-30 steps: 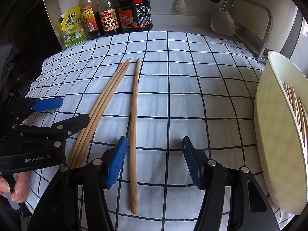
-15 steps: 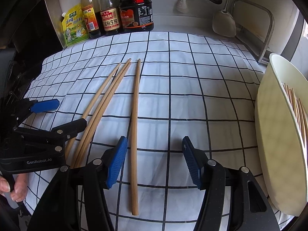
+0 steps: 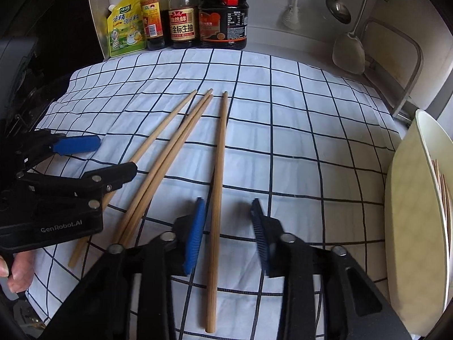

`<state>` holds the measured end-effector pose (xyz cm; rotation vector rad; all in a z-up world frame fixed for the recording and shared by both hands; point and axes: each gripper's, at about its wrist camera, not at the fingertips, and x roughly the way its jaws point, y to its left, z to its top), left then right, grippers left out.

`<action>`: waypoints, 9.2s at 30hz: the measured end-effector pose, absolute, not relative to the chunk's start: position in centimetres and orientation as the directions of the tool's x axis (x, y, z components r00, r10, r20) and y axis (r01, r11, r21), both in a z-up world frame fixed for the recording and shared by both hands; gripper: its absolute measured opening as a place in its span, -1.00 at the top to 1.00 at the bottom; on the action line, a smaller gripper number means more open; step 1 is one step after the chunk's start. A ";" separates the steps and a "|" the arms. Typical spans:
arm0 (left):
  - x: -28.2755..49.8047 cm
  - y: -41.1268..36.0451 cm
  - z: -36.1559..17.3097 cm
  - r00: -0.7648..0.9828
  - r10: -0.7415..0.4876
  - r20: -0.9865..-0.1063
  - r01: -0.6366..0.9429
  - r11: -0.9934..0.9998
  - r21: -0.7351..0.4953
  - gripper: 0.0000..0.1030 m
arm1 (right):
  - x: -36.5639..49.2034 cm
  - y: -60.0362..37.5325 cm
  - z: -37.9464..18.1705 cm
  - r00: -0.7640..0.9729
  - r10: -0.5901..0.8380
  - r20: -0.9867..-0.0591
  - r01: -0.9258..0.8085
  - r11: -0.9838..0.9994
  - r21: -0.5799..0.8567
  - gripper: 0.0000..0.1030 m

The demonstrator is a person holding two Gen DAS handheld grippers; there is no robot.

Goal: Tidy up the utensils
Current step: 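Close the right tool on one chopstick while the left tool grasps another, then carry both held chopsticks up and over the cream basin, then open both tools to drop the chopsticks into the basin, then move both open tools back above the last two chopsticks, then lower both tools and spread the last two chopsticks apart, then close the right tool on one chopstick while the left tool grasps the other, then carry both held chopsticks up and over the cream basin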

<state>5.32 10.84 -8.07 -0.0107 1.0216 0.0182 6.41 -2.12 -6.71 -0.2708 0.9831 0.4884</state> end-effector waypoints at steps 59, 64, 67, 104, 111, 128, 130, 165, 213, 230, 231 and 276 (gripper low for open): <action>10.9 -15.6 2.6 0.535 -0.348 -0.770 0.435 0.895 -0.103 0.86 | 5.8 -28.9 2.6 0.693 0.204 -0.692 -0.014 0.963 0.269 0.88; 12.1 -18.8 1.3 0.507 -0.345 -0.790 0.457 0.884 -0.093 0.86 | 6.4 -30.5 1.6 0.677 0.193 -0.710 0.029 0.957 0.287 0.88; 13.1 -19.6 0.6 0.498 -0.332 -0.801 0.452 0.888 -0.087 0.86 | 6.7 -31.2 1.0 0.671 0.191 -0.717 0.048 0.953 0.299 0.88; 9.4 -9.7 2.3 0.598 -0.266 -0.756 0.320 0.944 -0.079 -0.17 | 5.6 -27.5 2.5 0.690 0.233 -0.685 -0.036 0.957 0.288 0.43; 6.2 -2.3 1.1 0.639 -0.177 -0.749 0.196 0.978 -0.064 -0.22 | 4.4 -21.6 2.9 0.668 0.310 -0.676 -0.169 0.949 0.268 0.29; 0.7 10.2 -1.8 0.704 0.015 -0.711 -0.078 0.995 -0.056 -0.39 | 2.8 -7.8 -0.4 0.557 0.381 -0.738 -0.384 0.906 0.178 0.16; 0.8 10.8 -2.2 0.707 0.034 -0.706 -0.092 0.995 -0.043 -0.40 | 2.8 -6.6 -1.0 0.545 0.391 -0.741 -0.392 0.901 0.187 0.16; 2.5 15.4 -6.1 0.695 -0.049 -0.717 -0.102 0.981 -0.165 -0.52 | 3.6 1.3 -6.2 0.496 0.285 -0.821 -0.436 0.898 0.048 0.16; 4.7 9.2 -7.2 0.613 0.061 -0.788 -0.059 0.998 0.031 -0.62 | 4.5 -6.9 -6.5 0.487 0.239 -0.840 -0.359 0.932 0.056 0.72; 4.4 7.6 -8.2 0.600 0.010 -0.800 0.013 1.000 0.022 0.08 | 4.4 -5.2 -6.8 0.522 0.210 -0.826 -0.400 0.916 -0.020 0.69; 4.4 7.4 -8.1 0.602 0.002 -0.799 0.021 1.000 0.019 0.28 | 4.4 -5.1 -6.8 0.520 0.210 -0.828 -0.405 0.914 -0.023 0.80; 9.0 -9.4 3.7 0.615 -0.347 -0.708 0.417 0.905 -0.082 0.86 | 4.2 -25.8 4.8 0.744 0.203 -0.636 -0.053 0.968 0.246 0.88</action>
